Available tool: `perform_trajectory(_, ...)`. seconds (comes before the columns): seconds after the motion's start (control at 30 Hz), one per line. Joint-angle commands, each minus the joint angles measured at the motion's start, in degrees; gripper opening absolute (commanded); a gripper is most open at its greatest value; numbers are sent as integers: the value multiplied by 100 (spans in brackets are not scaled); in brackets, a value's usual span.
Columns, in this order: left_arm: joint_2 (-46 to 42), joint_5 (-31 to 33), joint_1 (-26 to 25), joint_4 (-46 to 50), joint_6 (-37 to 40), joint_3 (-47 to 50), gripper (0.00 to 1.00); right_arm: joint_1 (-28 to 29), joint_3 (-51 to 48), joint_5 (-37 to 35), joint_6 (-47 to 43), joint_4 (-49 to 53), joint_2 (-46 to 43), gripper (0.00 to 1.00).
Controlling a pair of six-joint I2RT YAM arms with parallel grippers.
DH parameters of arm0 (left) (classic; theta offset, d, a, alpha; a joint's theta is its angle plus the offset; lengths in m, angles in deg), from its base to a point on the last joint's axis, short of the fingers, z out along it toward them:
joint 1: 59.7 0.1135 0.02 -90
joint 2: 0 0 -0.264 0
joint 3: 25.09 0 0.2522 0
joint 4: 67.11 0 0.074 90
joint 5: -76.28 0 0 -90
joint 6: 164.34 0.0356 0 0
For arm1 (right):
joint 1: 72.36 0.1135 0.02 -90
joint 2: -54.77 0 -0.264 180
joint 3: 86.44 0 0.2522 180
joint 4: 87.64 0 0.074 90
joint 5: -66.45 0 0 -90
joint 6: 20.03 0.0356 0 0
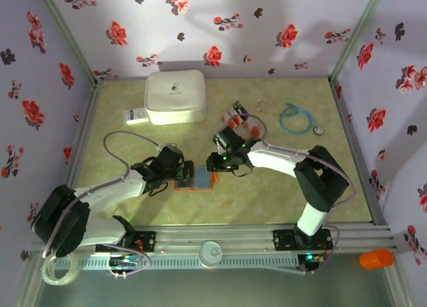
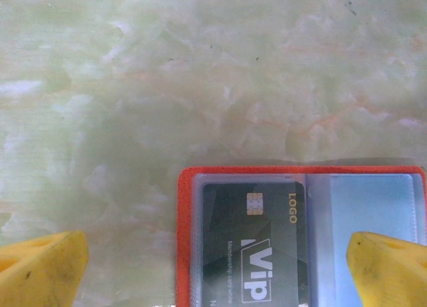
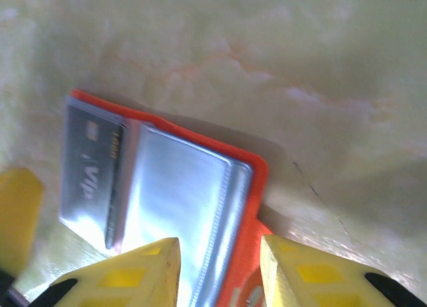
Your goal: Put the credit cards into the card holder
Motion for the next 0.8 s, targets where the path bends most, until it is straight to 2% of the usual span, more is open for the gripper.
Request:
perform_trajectory(0.0,69,-39,62,-100,133,-104,100,15,-154,-124,31,56,-61,38)
perform_trajectory(0.3,66,-34,110,-113,134,-117,100,31,-315,-151,16,3,-21,36)
perform_trajectory(0.57,118,-66,113,-176,94,-105,100,18,55,-266,-224,453,-181,38)
perform_trajectory(0.77,167,-86,117,-209,116,-114,100,32,3,-205,-192,377,-56,39)
